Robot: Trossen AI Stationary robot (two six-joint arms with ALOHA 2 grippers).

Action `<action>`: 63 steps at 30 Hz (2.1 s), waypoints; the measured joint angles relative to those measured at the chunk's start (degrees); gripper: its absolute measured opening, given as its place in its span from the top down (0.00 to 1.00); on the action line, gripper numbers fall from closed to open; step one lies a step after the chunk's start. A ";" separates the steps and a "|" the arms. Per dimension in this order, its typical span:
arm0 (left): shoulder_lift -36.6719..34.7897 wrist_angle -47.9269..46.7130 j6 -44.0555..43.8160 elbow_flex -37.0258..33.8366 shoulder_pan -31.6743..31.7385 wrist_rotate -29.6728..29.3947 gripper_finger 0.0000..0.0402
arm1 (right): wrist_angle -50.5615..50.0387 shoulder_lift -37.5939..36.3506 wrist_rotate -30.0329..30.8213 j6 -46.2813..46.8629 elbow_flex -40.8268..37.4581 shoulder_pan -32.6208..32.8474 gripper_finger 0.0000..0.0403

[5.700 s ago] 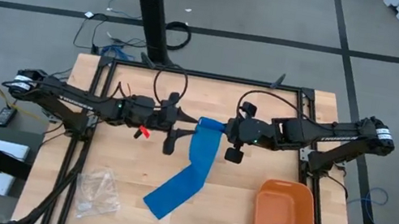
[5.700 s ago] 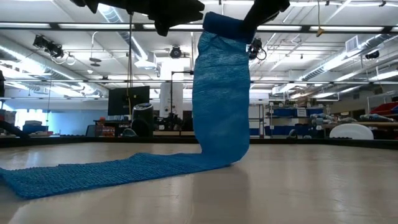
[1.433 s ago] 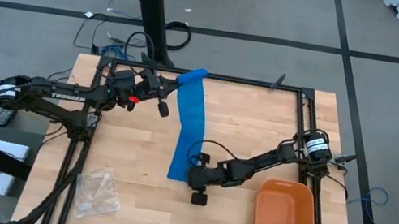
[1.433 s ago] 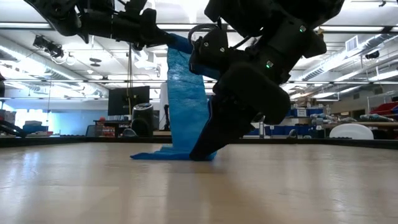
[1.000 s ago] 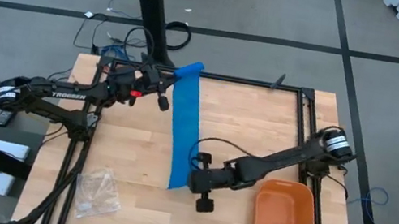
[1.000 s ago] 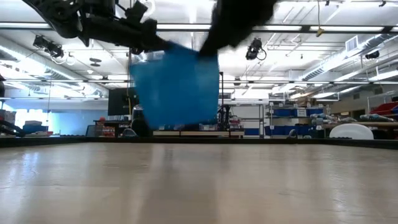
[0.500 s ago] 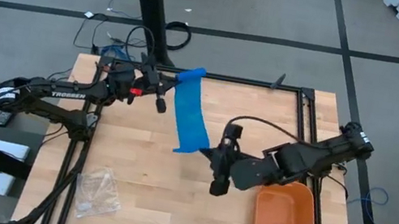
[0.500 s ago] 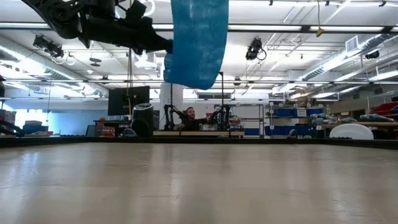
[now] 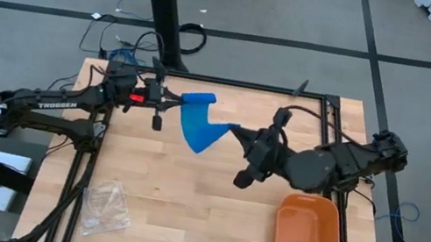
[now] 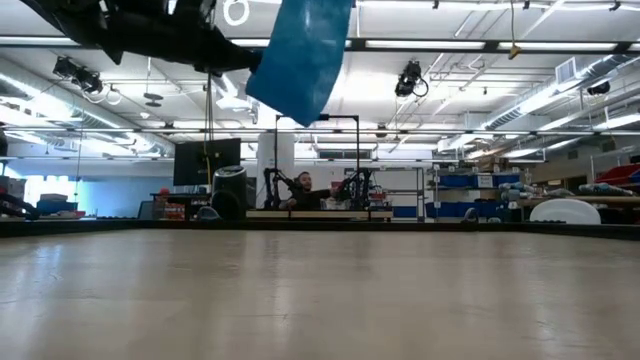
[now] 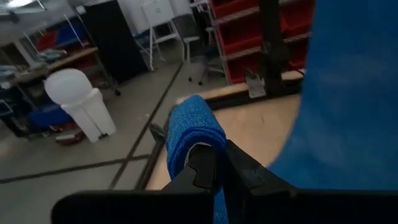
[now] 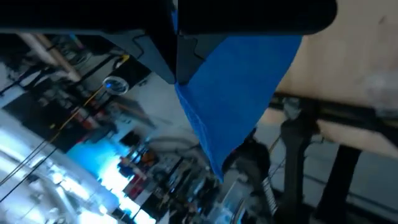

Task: Roll bandage
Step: Roll the blue bandage

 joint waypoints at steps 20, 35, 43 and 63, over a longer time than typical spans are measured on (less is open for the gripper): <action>0.10 18.92 -10.86 -20.54 -6.56 1.80 0.96 | 30.69 0.04 6.04 -33.75 1.40 -4.17 1.00; 0.10 18.51 -9.61 -21.09 -16.12 -2.76 0.96 | 49.66 0.09 5.71 -53.71 1.40 -9.14 1.00; 0.09 23.79 -11.67 -20.98 -24.11 -2.55 0.96 | 48.57 0.00 5.67 -54.46 1.40 -14.67 1.00; 0.10 7.28 -3.98 -1.83 -45.14 -9.53 0.96 | 1.93 0.09 -19.27 1.19 -1.84 -33.16 1.00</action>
